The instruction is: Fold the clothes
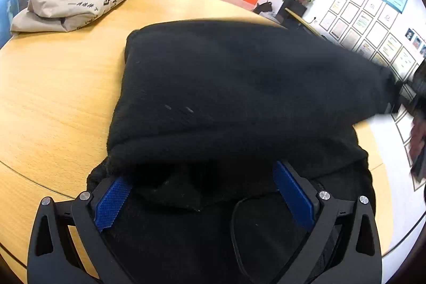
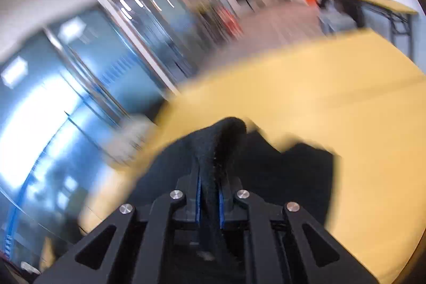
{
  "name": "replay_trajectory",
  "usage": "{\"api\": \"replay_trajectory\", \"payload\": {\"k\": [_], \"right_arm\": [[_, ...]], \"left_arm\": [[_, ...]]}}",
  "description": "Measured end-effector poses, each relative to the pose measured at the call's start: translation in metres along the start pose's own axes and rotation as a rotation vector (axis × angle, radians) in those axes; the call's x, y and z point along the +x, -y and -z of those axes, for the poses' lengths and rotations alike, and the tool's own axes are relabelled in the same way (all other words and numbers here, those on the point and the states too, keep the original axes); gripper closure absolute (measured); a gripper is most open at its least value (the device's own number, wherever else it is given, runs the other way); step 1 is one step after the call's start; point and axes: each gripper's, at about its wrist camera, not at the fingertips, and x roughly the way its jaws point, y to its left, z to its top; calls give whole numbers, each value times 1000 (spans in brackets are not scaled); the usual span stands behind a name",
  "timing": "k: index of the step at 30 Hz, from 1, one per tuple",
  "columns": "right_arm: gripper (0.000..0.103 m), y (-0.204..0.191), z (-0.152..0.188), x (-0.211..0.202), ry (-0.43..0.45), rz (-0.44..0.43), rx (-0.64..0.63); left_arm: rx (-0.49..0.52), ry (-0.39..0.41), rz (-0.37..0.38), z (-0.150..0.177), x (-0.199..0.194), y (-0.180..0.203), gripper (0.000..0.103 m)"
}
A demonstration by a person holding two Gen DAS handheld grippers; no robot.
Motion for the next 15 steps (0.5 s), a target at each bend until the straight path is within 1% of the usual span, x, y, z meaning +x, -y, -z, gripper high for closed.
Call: {"api": "replay_trajectory", "payload": {"k": [1,3,4,8,10,12,13,14,15], "right_arm": [[94,19,12,17,-85,46,16],[94,39,37,39,-182,79,33],[94,48,48,47,-216,89,40],[91,62,62,48,-198,85,68],[91,58,57,47,-177,72,59],[91,49,47,43,-146,60,19],[91,47,47,42,-147,58,11],[89,49,50,45,-173,64,18],[83,53,54,51,-213,75,30]], "left_arm": [[-3,-4,-10,0,5,-1,0],[13,-4,-37,0,11,0,0],[22,-3,-51,-1,14,1,0],[38,6,-86,-3,16,-5,1],[1,18,-82,-8,15,-14,4],[-25,22,-78,-9,14,-21,11],[-37,24,-76,-10,13,-24,12],[-49,26,-74,-10,12,-27,13],[-34,14,-69,-9,12,-26,13]]}}
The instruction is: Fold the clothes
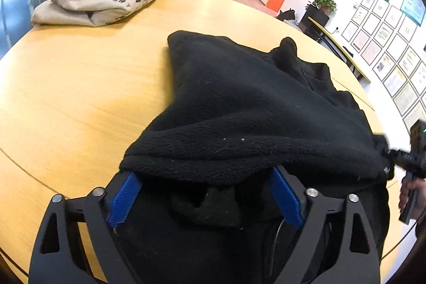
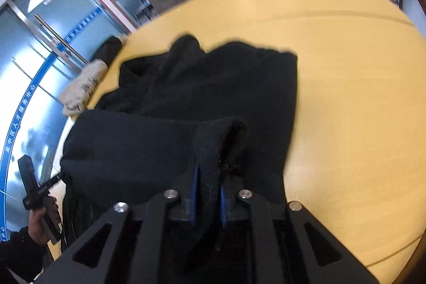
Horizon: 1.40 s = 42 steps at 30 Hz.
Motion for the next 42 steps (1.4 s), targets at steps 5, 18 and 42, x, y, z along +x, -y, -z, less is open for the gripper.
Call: {"api": "replay_trajectory", "payload": {"k": [5,18,42], "right_arm": [[64,1,-1,-6,-47,78,11],[33,-93,13,-13,103,41,-260],[35,83,100,-306,223,373,-16]], "left_arm": [[98,-65,63,9,-26,11,11],[322,-84,181,-13,28,63,1],[147,-163,-198,6,-202,-94,0]]}}
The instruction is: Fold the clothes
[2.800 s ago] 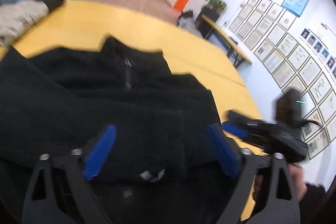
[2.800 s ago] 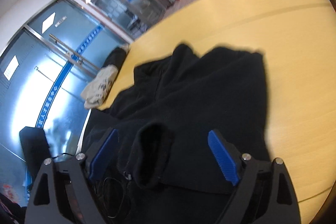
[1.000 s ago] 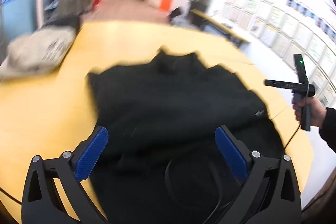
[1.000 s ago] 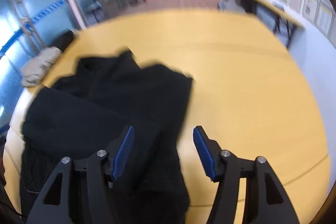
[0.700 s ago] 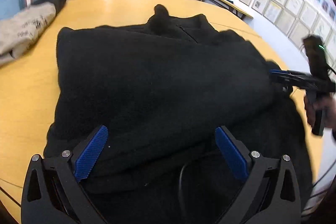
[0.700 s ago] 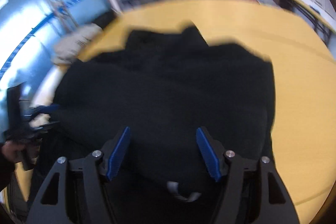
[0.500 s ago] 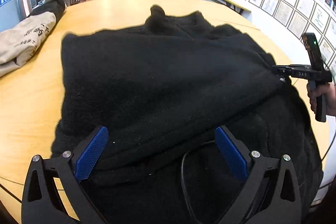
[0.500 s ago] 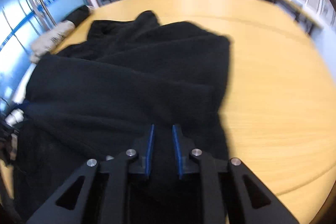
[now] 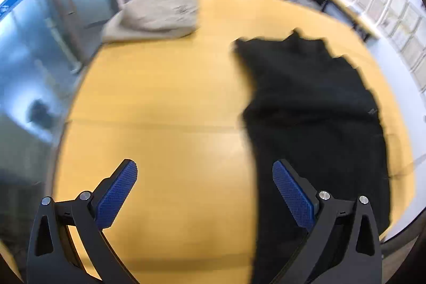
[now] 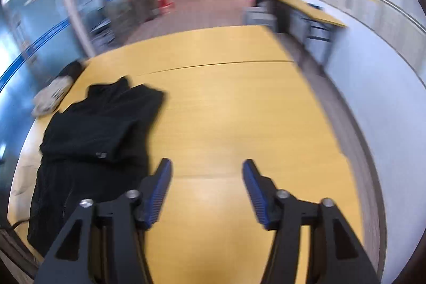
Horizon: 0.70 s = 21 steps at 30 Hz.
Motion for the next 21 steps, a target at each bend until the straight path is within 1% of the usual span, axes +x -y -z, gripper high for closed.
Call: {"api": "replay_trajectory", "payload": {"k": [1,3,5,6,8,10,13,15,17,19,21], "right_arm": [[34,11,9,-8,-2,7,23],[34,18,30,-13,-16,-28,57],[33,17,50,-6,-39,-110,90],[33,11,63,-1,-53,-156,86],[33,-11,87,12,-80,-238,49],[33,-25,112,16,-101,-312,-5],[33,-58,150,25,-115,-438,-74],[33,-77,171,25,-116,-493,-122],[33,-92,192,19,-123,-518,-174],[33,-99,213,10,-138,-525,-211],[33,-103,230,-2,-156,-532,-236]], "left_arm": [[-2,-19,22,9,3,-1,0],[-6,-57,77,27,13,-1,0],[18,-94,156,48,31,11,0],[32,-113,197,58,40,18,0],[90,-134,265,78,58,38,1],[136,-144,321,97,72,55,1],[174,-149,365,119,82,74,1],[188,-152,393,129,84,83,1],[181,-178,421,142,80,87,1],[188,-184,430,155,66,89,1],[196,-151,431,171,41,84,1]]}}
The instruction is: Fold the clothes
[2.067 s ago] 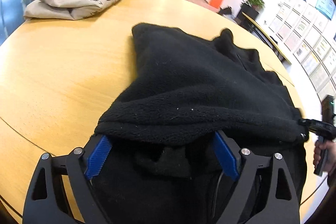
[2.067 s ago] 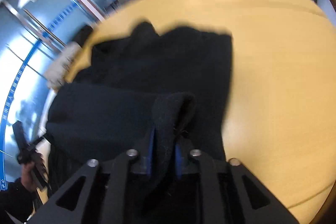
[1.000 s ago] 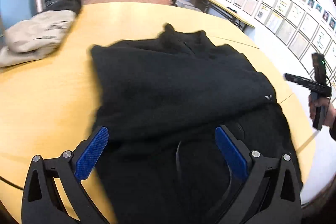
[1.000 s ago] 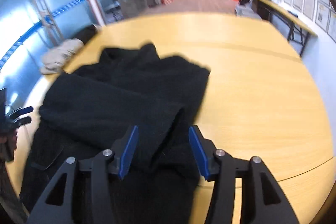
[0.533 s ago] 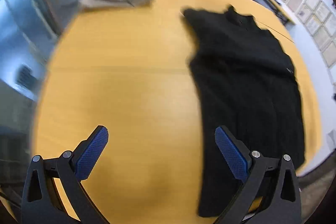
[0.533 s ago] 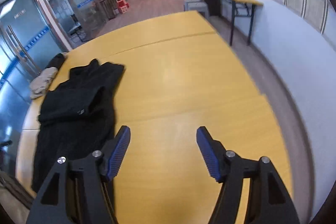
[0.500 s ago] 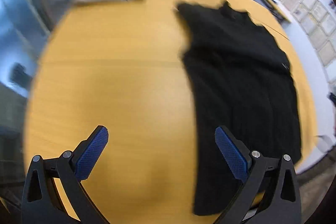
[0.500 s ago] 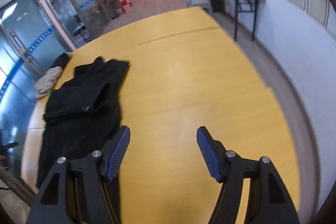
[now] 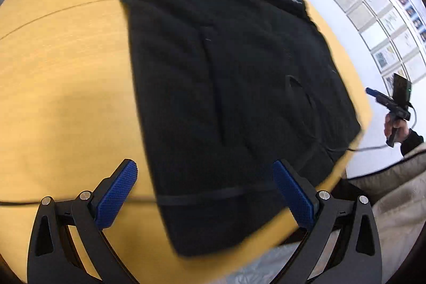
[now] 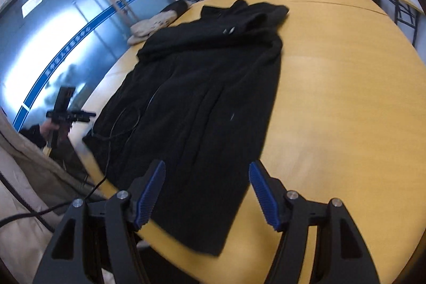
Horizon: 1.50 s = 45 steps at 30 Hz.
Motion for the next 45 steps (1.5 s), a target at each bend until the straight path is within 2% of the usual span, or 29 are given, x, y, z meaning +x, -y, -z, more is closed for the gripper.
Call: {"api": "replay_trajectory", "payload": {"k": [6,11,13,17,21,24,29,32,33,34,36,37,40,41,42,43,44,45], "right_arm": [[33,-8,39,-47,48,45,-24],[33,-11,50,-62,75,59,-50],[32,-14,53,-60,87,37,-54],[32,-18,52,-33,76,-9,-50],[32,-16,51,-6,25,35,-32],[32,-13,48,12,-26,109,-20],[32,-11,46,50,-158,208,-14],[33,-15,43,57,-150,216,-1],[35,-17,41,58,-145,215,7],[50,-18,40,60,-145,212,10],[88,-27,39,65,-166,202,-13],[89,-29,40,65,-161,205,-14],[91,-22,42,60,-145,175,45],[92,-20,45,58,-139,163,62],[92,-19,47,56,-136,154,71],[93,-21,50,52,-131,143,76],[93,-22,53,49,-124,132,81],[93,-24,56,45,-113,117,85]], "left_arm": [[-10,53,-44,63,-60,10,1],[-13,112,-30,84,-81,10,0],[-5,128,-4,80,-69,10,0],[-61,112,57,58,-30,9,1],[-132,68,83,45,1,-3,1],[-141,59,75,43,8,-5,1],[-120,55,12,38,18,5,0],[-110,38,-47,35,25,13,1],[-108,30,-64,33,28,16,1],[-108,20,-73,33,29,17,1],[-109,3,-87,33,32,19,2],[-108,-4,-94,33,33,20,4],[-106,-21,-137,34,34,21,18],[-101,-26,-152,35,32,20,28],[-109,-28,-157,35,29,17,45],[-121,-30,-161,36,25,14,57],[-157,-34,-142,38,24,7,76],[-182,-35,-118,41,24,1,82]]}}
